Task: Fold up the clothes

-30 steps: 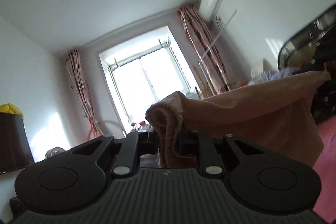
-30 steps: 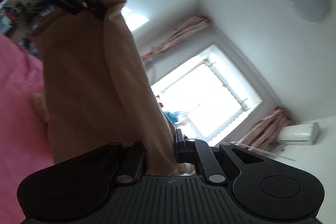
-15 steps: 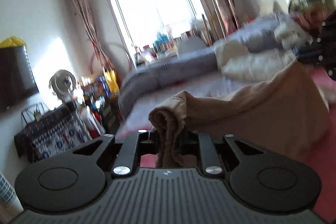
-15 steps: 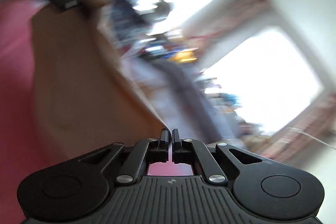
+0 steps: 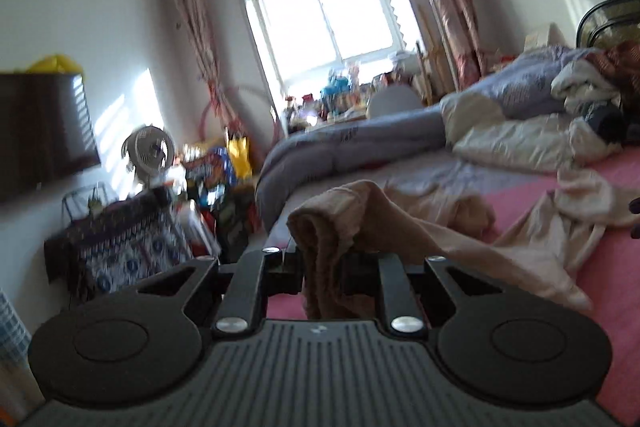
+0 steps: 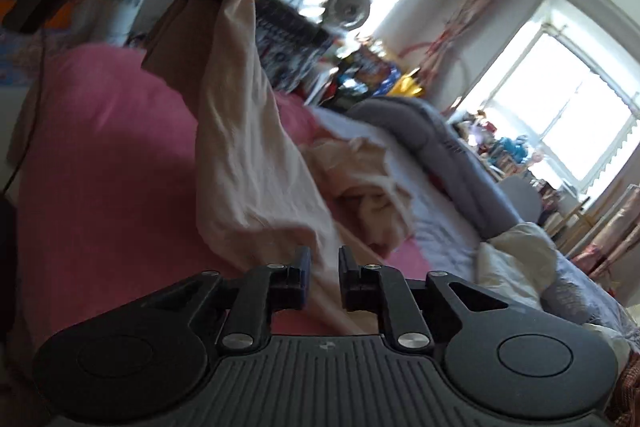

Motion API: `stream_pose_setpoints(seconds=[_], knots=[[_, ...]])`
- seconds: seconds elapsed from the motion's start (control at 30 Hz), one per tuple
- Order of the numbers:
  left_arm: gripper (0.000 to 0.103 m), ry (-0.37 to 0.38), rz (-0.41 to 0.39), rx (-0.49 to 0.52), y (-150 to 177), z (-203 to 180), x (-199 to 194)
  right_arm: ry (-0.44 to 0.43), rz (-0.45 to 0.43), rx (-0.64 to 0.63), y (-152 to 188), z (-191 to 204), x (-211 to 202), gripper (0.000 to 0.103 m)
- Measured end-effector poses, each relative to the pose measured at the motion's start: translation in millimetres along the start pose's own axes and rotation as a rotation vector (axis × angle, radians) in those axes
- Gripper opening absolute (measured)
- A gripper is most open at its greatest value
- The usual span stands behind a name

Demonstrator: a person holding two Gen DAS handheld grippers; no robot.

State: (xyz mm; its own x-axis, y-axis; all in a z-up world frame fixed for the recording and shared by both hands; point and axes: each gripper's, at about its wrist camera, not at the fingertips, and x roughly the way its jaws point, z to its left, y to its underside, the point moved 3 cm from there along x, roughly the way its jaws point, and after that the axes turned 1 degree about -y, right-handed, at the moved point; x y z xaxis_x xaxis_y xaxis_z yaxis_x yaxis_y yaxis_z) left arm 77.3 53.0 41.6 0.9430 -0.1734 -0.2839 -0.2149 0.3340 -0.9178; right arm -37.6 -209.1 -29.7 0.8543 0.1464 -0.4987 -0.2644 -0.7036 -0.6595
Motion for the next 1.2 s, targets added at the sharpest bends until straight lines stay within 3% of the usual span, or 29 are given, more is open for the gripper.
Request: stream_pose_setpoints(seconds=[0.07, 0.13, 0.23, 0.3, 0.4, 0.47, 0.53, 0.6, 0.63, 0.67, 0.7, 0.87, 0.9, 0.93, 0.97, 1.13, 1.2], knots=[[0.022, -0.006, 0.065, -0.039, 32.2, 11.6, -1.5, -0.101, 0.003, 0.021, -8.8, 34.3, 8.5, 0.04], [0.023, 0.006, 0.083, -0.07, 48.7, 16.6, -9.5, -0.198, -0.012, 0.085, -21.9, 39.5, 25.9, 0.055], [0.023, 0.013, 0.075, -0.096, 53.0, 19.7, -18.0, -0.191, -0.028, 0.122, -41.0, 49.1, 43.7, 0.059], [0.022, 0.013, 0.061, -0.117, 49.0, 23.1, -20.3, -0.194, -0.01, 0.19, -59.4, 28.7, 79.5, 0.062], [0.023, 0.02, 0.044, -0.169, 38.7, 30.4, -18.3, -0.287, 0.047, 0.386, -56.2, 12.5, 109.5, 0.061], [0.023, 0.027, 0.032, -0.198, 32.3, 35.9, -16.7, -0.373, 0.051, 0.554, -51.3, -1.8, 116.6, 0.055], [0.023, 0.024, 0.022, -0.198, 26.5, 39.5, -16.1, -0.504, 0.028, 0.713, -51.3, -18.6, 118.7, 0.03], [0.023, 0.014, 0.009, -0.187, 22.0, 42.2, -15.3, -0.659, -0.032, 0.828, -47.6, -38.0, 110.2, 0.031], [0.023, 0.004, 0.003, -0.184, 20.0, 44.1, -14.3, -0.753, -0.063, 0.865, -45.2, -45.2, 107.1, 0.044], [0.023, 0.0, 0.003, -0.19, 18.8, 46.8, -12.7, -0.783, -0.068, 0.89, -43.1, -47.4, 109.6, 0.051], [0.023, 0.0, 0.005, -0.199, 17.8, 49.7, -11.0, -0.781, -0.059, 0.911, -41.3, -47.2, 114.9, 0.055], [0.023, -0.013, 0.02, -0.199, 16.9, 54.4, -6.5, -0.767, -0.014, 1.015, -32.2, -46.1, 141.2, 0.053], [0.023, -0.015, 0.024, -0.193, 17.7, 53.5, -6.2, -0.765, -0.005, 1.036, -30.4, -45.9, 146.5, 0.043], [0.023, -0.021, 0.031, -0.185, 19.2, 52.5, -5.2, -0.762, 0.004, 1.057, -28.6, -45.6, 151.7, 0.022], [0.023, -0.027, 0.039, -0.181, 20.5, 52.3, -2.7, -0.759, 0.013, 1.078, -26.8, -45.4, 157.0, 0.012], [0.021, -0.038, 0.072, -0.17, 8.0, 51.6, 29.0, -0.761, -0.078, 1.31, -17.9, -94.9, 148.3, 0.006], [0.021, -0.014, 0.041, -0.153, -25.0, 46.4, 47.7, -0.654, -0.142, 1.376, -19.5, -152.2, 136.9, 0.005]])
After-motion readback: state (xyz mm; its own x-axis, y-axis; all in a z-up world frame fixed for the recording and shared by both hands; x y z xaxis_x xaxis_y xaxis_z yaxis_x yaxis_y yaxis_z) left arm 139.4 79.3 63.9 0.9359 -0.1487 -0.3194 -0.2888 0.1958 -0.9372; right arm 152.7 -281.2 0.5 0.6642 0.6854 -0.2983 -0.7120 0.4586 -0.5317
